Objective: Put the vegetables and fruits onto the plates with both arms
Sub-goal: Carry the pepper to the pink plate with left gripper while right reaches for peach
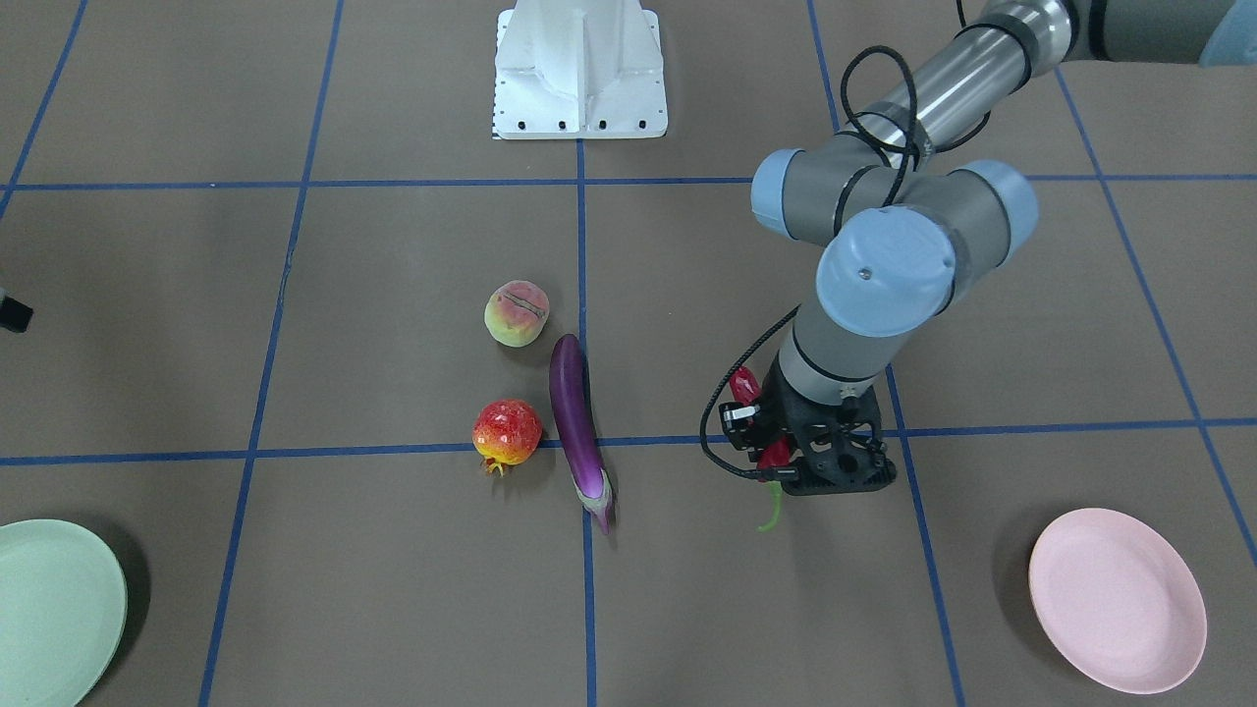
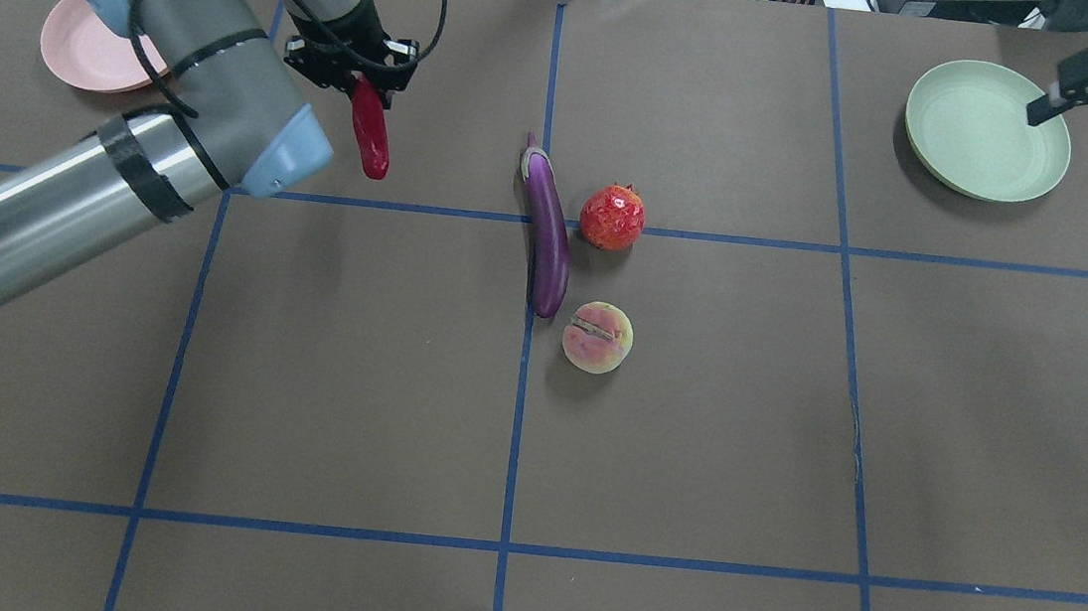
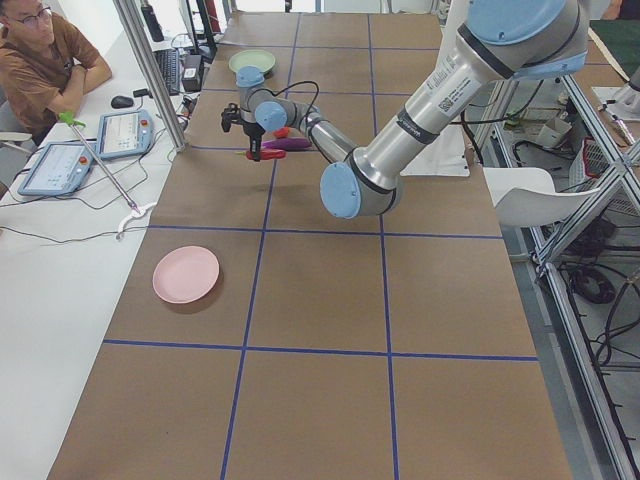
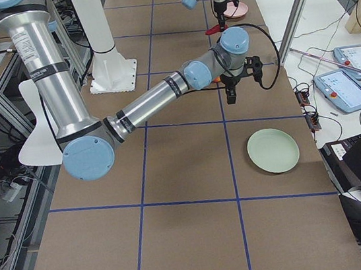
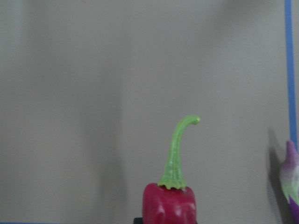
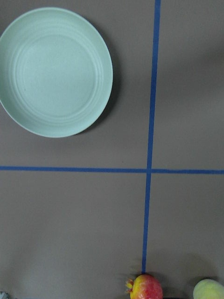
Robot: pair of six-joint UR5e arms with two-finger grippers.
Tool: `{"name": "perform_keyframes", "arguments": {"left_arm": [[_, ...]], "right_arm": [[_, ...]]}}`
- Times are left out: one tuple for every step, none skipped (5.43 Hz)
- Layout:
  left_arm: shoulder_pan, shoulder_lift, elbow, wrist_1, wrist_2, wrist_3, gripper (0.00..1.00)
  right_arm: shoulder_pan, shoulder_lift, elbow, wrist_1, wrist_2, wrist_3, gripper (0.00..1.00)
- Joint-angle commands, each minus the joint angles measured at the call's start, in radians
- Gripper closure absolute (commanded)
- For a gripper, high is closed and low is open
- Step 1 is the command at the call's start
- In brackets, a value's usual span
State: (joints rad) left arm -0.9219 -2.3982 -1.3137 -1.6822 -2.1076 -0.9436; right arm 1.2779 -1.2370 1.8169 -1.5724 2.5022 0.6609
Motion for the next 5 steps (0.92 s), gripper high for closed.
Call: {"name": "perform_keyframes", "arguments": {"left_arm": [[-0.119,0.031,0.022,0.018,-0.026,0.084,1.00],[-0.194,0.034,0.109,0.019,-0.017,0.147,1.00],[-0.242,0.031,0.214,0.010,0.012,0.191,1.00],[-0.251,0.025,0.317,-0.048,0.123,0.190,1.00],[-0.253,0.024,0.452,-0.203,0.159,0.190,1.00]], "right_arm": [[-0.186,0.124,0.007,0.000,-0.162,0.212,0.00],[-0.281,0.184,-0.005,0.000,-0.225,0.356,0.00],[-0.393,0.212,-0.008,0.000,-0.312,0.432,0.00],[-0.463,0.249,-0.033,0.000,-0.330,0.454,0.00],[-0.507,0.290,-0.071,0.000,-0.341,0.491,0.00]]}}
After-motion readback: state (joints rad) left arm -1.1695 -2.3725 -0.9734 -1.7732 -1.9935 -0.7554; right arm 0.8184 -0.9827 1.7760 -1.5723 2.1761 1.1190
